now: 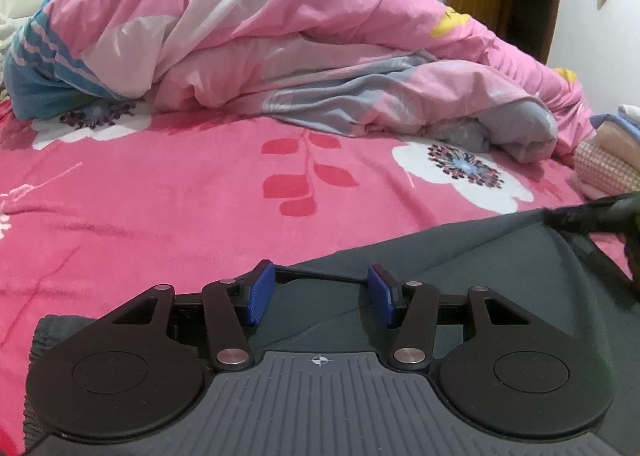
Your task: Fold clothes
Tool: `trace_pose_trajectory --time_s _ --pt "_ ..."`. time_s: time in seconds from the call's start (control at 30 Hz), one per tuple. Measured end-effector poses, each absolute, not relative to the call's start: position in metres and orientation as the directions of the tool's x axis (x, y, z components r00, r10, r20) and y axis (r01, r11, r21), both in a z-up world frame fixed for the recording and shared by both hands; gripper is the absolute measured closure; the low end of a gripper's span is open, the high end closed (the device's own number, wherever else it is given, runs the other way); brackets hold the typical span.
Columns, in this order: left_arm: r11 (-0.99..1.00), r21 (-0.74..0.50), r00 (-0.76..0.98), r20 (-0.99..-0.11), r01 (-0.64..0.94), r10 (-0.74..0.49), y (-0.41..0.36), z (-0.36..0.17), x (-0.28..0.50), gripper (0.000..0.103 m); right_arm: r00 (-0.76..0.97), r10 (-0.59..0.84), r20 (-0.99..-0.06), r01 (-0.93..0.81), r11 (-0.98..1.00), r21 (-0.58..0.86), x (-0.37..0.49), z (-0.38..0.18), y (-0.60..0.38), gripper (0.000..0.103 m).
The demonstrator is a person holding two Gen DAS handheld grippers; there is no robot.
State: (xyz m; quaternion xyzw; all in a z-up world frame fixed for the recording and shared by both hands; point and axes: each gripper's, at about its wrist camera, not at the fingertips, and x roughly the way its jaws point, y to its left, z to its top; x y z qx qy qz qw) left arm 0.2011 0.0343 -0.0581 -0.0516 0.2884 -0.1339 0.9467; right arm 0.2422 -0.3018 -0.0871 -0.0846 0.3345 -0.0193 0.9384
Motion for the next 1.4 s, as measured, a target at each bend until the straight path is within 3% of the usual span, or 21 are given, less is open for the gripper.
trace_pose_trajectory --time_s 0.17,0.3,0.5,0.77,1.0,1.17,1.4 --pt "0.963 -0.169 0.793 -0.546 0.212 -0.27 0.035 -0.059 0.202 0.051 0.763 -0.186 -0.619 0.28 0.958 0.058 0.223 -0.065 -0.377 0.073" --pt "0.961 -0.178 0.807 -0.523 0.211 -0.274 0.036 -0.055 0.199 0.051 0.795 -0.099 -0.599 0.301 0.921 0.248 0.158 -0.047 -0.396 0.073" --pt "0.925 -0.274 0.828 -0.429 0.263 -0.362 0.048 -0.04 0.178 0.049 0.808 -0.04 -0.587 0.285 0.899 0.331 0.053 -0.037 -0.381 0.073" --pt "0.892 -0.315 0.823 -0.37 0.325 -0.431 0.04 -0.02 0.124 0.047 0.808 0.052 -0.587 0.415 0.657 0.63 -0.046 -0.076 -0.406 0.065" --pt "0.817 -0.267 0.711 -0.403 0.512 -0.577 -0.025 -0.02 0.074 0.046 0.85 0.127 -0.512 0.34 0.61 0.716 -0.048 -0.09 -0.404 0.065" --pt "0.726 -0.149 0.612 -0.44 0.672 -0.657 -0.093 -0.017 0.048 0.045 0.849 0.111 -0.516 0.374 0.563 0.737 -0.035 -0.109 -0.419 0.064" --pt "0.65 -0.071 0.527 -0.523 0.757 -0.67 -0.158 -0.034 0.037 0.045 0.874 0.145 -0.465 0.314 0.562 0.765 -0.016 -0.124 -0.425 0.065"
